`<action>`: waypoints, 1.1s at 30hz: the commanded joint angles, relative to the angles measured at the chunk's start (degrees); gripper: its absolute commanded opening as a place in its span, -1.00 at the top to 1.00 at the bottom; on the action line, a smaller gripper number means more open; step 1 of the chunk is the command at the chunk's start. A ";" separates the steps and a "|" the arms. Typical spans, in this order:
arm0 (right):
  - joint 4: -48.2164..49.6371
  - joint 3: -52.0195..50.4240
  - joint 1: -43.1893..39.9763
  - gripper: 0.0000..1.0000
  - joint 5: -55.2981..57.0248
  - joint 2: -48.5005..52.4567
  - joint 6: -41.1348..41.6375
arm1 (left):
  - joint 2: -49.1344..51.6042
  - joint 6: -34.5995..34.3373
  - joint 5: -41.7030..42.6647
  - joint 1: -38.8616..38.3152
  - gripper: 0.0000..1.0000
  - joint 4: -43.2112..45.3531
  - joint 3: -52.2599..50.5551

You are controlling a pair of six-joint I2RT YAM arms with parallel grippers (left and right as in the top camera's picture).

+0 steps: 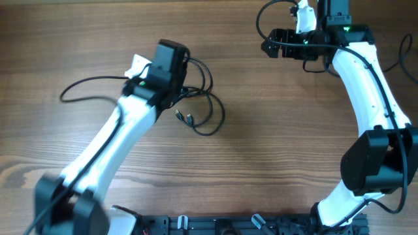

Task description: Untangle cables

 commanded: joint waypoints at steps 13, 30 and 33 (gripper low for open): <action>13.77 0.09 25.68 -1.00 4.57 6.08 -16.94 | -18.10 11.13 -0.74 17.05 -1.00 -19.15 0.15; 17.27 -1.57 34.05 -0.30 3.13 21.20 -25.90 | -11.28 19.74 9.40 25.88 -1.00 -21.05 0.09; 16.94 -1.75 34.23 -0.25 -0.42 21.27 -25.70 | -11.23 19.74 9.40 25.88 -1.00 -20.98 0.09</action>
